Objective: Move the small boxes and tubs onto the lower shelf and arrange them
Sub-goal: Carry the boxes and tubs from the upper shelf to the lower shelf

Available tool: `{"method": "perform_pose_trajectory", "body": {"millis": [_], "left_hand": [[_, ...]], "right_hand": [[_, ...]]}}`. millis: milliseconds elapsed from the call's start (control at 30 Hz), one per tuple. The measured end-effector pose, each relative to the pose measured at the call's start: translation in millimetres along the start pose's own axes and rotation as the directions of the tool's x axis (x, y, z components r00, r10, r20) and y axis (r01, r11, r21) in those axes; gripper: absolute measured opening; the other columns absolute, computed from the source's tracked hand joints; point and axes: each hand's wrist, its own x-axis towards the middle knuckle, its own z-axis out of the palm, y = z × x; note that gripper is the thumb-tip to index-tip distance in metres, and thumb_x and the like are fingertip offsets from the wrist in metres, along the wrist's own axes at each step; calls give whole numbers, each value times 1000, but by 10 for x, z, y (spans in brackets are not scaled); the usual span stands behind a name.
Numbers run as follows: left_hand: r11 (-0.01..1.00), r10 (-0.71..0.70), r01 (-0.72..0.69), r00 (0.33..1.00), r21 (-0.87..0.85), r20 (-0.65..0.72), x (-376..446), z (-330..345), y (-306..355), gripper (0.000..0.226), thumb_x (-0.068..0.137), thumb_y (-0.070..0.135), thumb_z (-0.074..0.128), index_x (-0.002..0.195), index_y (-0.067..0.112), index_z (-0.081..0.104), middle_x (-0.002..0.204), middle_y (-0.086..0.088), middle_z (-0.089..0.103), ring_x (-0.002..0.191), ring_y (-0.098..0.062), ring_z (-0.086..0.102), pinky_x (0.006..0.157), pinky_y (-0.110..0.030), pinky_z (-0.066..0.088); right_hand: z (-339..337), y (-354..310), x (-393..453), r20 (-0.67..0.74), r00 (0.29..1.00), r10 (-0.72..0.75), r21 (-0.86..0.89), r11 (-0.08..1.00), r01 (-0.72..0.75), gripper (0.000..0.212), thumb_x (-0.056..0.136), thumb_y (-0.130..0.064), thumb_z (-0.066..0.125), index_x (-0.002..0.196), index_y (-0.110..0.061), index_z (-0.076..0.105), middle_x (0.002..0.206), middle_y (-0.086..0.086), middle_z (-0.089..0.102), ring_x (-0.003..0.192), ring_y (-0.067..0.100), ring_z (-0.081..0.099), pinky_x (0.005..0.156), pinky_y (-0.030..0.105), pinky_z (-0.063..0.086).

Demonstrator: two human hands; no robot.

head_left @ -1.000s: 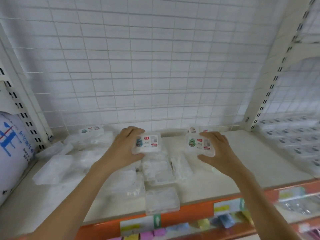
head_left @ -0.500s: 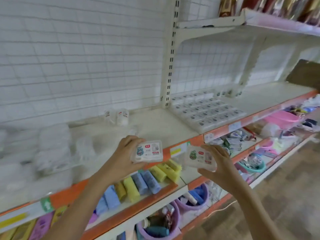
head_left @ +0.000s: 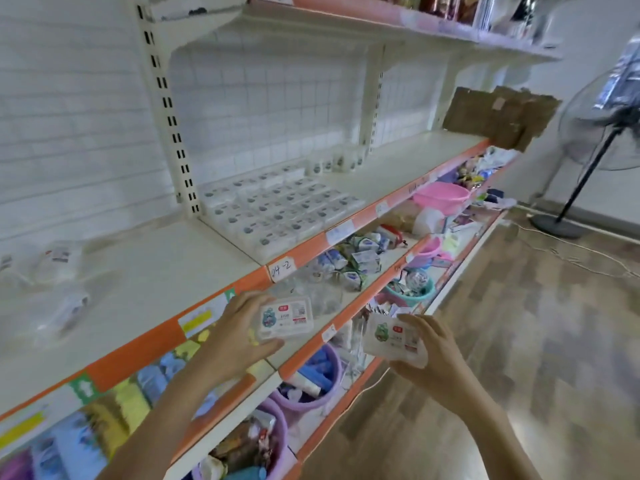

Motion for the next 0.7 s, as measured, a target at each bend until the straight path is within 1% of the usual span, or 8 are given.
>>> {"method": "perform_pose_trajectory", "body": {"millis": [100, 200, 300, 400, 467, 567, 633, 700], "left_hand": [[1000, 16, -16, 999, -19, -29, 372, 39, 16, 74, 57, 56, 56, 121, 20, 50, 116, 11, 41, 110, 0, 38, 91, -7, 26], [999, 53, -53, 996, 3, -68, 840, 41, -36, 76, 58, 57, 57, 123, 19, 51, 115, 13, 43, 111, 0, 39, 91, -2, 25], [997, 81, -79, 993, 26, -86, 1369, -9, -111, 74, 63, 55, 64, 127, 22, 47, 119, 12, 41, 111, 4, 35, 92, -4, 25], [998, 45, -41, 994, 38, -104, 1907, -78, -235, 75, 67, 51, 70, 131, 23, 44, 121, 15, 37, 114, 3, 32, 95, -12, 23], [997, 10, -1, 994, 74, -111, 2246, -126, -340, 75, 71, 49, 72, 134, 21, 42, 121, 14, 35, 116, -1, 32, 95, -11, 20], [988, -50, 69, 989, 136, -137, 2683, -157, -527, 72, 76, 39, 73, 135, 15, 41, 126, 6, 39, 123, -9, 34, 95, -12, 19], [982, -99, 121, 984, 147, -149, 2888, -150, -659, 69, 76, 33, 73, 135, 14, 42, 128, 1, 41, 123, -12, 36, 95, -14, 21], [973, -154, 175, 978, 148, -142, 3040, -129, -781, 69, 76, 34, 73, 134, 14, 42, 127, 1, 41, 123, -13, 37, 97, -17, 24]], "right_hand": [[-35, 165, 263, -3, 1000, -10, 7, 1000, 10, 70, 72, -21, 77, 132, -26, 43, 128, -7, 41, 114, 6, 32, 96, 24, 36], [-79, 302, 684, -17, 999, -49, 3, 999, 49, 67, 71, -22, 77, 130, -25, 45, 123, -12, 40, 112, 2, 31, 90, 15, 31], [-151, 388, 1227, -7, 995, -95, 6, 995, 95, 67, 73, -23, 77, 130, -29, 43, 119, -16, 37, 111, 3, 34, 94, 20, 34], [-254, 451, 1856, 11, 990, -140, 12, 990, 140, 68, 72, -24, 77, 131, -28, 43, 124, -11, 41, 113, 10, 39, 97, 28, 37], [-310, 478, 2272, 16, 982, -186, 21, 982, 186, 67, 72, -24, 78, 127, -32, 42, 123, -12, 41, 111, 9, 39, 93, 26, 37], [-338, 513, 2824, 20, 965, -262, 44, 964, 260, 68, 70, -26, 78, 122, -41, 38, 118, -16, 41, 109, 7, 42, 90, 24, 38], [-330, 530, 3181, 33, 958, -286, 73, 956, 283, 66, 70, -30, 78, 123, -39, 40, 116, -14, 43, 106, 8, 45, 89, 25, 40], [-284, 541, 3556, 63, 943, -328, 99, 942, 321, 67, 71, -30, 78, 128, -31, 44, 116, -12, 43, 108, 11, 46, 90, 28, 42]]}}
